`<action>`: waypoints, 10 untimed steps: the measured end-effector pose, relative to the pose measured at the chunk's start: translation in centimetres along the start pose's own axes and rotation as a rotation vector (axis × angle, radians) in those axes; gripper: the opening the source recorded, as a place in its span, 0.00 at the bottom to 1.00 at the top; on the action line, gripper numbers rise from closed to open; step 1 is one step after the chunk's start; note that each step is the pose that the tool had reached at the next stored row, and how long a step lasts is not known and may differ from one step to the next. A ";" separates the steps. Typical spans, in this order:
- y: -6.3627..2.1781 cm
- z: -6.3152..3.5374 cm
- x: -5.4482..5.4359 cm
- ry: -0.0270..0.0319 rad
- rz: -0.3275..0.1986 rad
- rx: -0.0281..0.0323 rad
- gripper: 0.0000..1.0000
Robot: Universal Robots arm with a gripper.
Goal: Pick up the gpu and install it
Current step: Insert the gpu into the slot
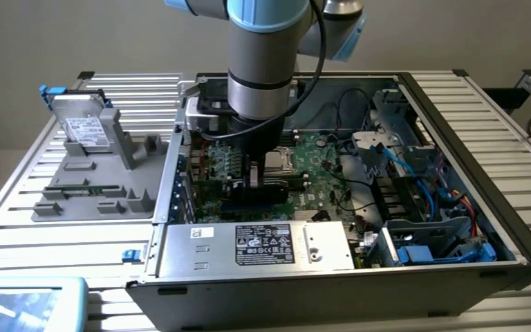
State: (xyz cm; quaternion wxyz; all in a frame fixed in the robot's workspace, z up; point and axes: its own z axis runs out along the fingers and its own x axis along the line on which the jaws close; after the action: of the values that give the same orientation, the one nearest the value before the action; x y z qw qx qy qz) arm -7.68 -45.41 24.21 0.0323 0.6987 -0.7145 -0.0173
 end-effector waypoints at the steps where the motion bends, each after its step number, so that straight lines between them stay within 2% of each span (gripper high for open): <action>1: 0.00 0.00 0.0 0.0000 0.000 0.0000 0.29; 10: 0.00 0.02 0.0 0.0000 -0.001 0.0000 0.29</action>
State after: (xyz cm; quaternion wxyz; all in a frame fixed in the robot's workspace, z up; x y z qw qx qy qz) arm -7.69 -45.42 24.20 0.0323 0.6990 -0.7142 -0.0173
